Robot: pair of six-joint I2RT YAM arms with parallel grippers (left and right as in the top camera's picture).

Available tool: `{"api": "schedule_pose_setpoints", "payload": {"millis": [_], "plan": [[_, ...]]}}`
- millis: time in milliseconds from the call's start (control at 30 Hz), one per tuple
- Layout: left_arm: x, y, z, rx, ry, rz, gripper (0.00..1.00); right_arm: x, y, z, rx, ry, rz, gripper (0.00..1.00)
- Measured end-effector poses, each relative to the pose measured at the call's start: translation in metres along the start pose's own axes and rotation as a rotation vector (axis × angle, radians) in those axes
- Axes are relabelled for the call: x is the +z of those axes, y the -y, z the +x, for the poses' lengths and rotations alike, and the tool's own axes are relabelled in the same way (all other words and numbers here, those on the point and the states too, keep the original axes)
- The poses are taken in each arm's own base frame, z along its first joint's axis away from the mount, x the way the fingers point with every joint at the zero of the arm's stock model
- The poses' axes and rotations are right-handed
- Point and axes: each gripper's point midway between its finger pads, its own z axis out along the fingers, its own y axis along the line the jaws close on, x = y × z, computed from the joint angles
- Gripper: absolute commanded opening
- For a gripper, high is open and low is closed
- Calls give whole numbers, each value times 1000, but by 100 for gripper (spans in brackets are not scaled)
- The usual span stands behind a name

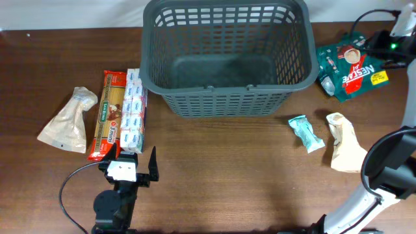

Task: Pack container
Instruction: 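Grasp the green Nescafe pouch with the right gripper and lift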

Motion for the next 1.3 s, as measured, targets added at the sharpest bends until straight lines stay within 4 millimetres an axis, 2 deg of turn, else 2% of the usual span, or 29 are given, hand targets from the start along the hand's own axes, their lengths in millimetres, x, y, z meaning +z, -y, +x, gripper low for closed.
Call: {"api": "schedule_pose_setpoints", "payload": {"millis": [33, 133, 367, 467, 633, 867, 900, 933, 967, 1000, 1300], "plan": [[0, 0, 0, 0, 0, 0, 99, 1, 0, 4, -35, -18, 26, 74], [0, 0, 0, 0, 0, 0, 99, 7, -11, 7, -156, -43, 102, 81], [0, 0, 0, 0, 0, 0, 99, 24, -45, 15, -368, -89, 215, 83], [0, 0, 0, 0, 0, 0, 99, 41, -36, 25, -382, -133, 242, 83], [0, 0, 0, 0, 0, 0, 99, 83, -11, 55, -369, -234, 272, 83], [0, 0, 0, 0, 0, 0, 99, 126, -1, 88, -357, -317, 263, 83], [0, 0, 0, 0, 0, 0, 99, 131, 0, 91, -352, -326, 262, 78], [0, 0, 0, 0, 0, 0, 99, 133, 0, 93, -350, -331, 260, 43], [0, 0, 0, 0, 0, 0, 99, 135, 0, 95, -341, -333, 259, 16], [0, 0, 0, 0, 0, 0, 99, 136, 0, 94, -335, -330, 258, 4], [0, 0, 0, 0, 0, 0, 99, 137, -1, 88, -272, -307, 265, 4]]}}
